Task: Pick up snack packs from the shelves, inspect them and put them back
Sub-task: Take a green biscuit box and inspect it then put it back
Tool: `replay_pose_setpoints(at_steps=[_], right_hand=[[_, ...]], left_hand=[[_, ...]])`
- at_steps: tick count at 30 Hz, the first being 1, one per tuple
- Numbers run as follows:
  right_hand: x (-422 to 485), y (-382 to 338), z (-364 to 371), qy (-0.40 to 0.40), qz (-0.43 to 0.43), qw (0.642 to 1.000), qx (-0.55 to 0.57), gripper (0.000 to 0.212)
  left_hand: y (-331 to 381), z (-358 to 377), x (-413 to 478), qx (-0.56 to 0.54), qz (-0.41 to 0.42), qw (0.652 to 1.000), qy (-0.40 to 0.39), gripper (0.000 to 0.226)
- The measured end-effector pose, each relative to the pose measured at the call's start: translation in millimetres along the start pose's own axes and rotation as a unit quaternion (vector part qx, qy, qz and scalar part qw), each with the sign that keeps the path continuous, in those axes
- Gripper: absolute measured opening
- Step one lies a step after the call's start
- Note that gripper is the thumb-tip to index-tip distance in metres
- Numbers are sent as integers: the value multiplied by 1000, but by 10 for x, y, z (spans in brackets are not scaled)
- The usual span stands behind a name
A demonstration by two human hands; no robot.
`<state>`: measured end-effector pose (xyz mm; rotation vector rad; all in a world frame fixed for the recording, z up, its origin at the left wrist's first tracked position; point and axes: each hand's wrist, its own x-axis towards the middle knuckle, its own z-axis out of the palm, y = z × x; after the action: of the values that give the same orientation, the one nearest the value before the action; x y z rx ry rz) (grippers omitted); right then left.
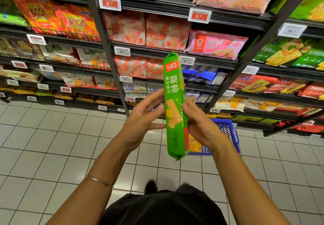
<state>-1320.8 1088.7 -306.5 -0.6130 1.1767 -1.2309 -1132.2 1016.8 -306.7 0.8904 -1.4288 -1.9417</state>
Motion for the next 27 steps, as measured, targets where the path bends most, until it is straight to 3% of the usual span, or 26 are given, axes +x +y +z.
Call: replay_pose_setpoints(at_steps=[3, 9, 14, 18, 21, 24, 27], right_hand=[[-37, -21, -33, -20, 33, 995, 92, 50], [-24, 87, -19, -47, 70, 991, 104, 66], [-70, 61, -51, -81, 72, 981, 163, 59], [-63, 56, -90, -42, 59, 979, 191, 50], [-107, 47, -163, -19, 41, 968, 247, 53], [-132, 14, -164, -19, 45, 966, 256, 54], [-112, -48, -150, -32, 55, 982, 178, 47]], left_hand=[[-19, 32, 15, 37, -28, 999, 17, 64], [-69, 146, 46, 32, -160, 986, 35, 88], [-62, 126, 50, -33, -115, 991, 66, 87], [-35, 150, 72, -7, -47, 991, 122, 94], [17, 127, 91, -20, -39, 990, 131, 102], [56, 107, 135, 15, -77, 993, 89, 74], [-13, 98, 169, 11, -91, 995, 35, 46]])
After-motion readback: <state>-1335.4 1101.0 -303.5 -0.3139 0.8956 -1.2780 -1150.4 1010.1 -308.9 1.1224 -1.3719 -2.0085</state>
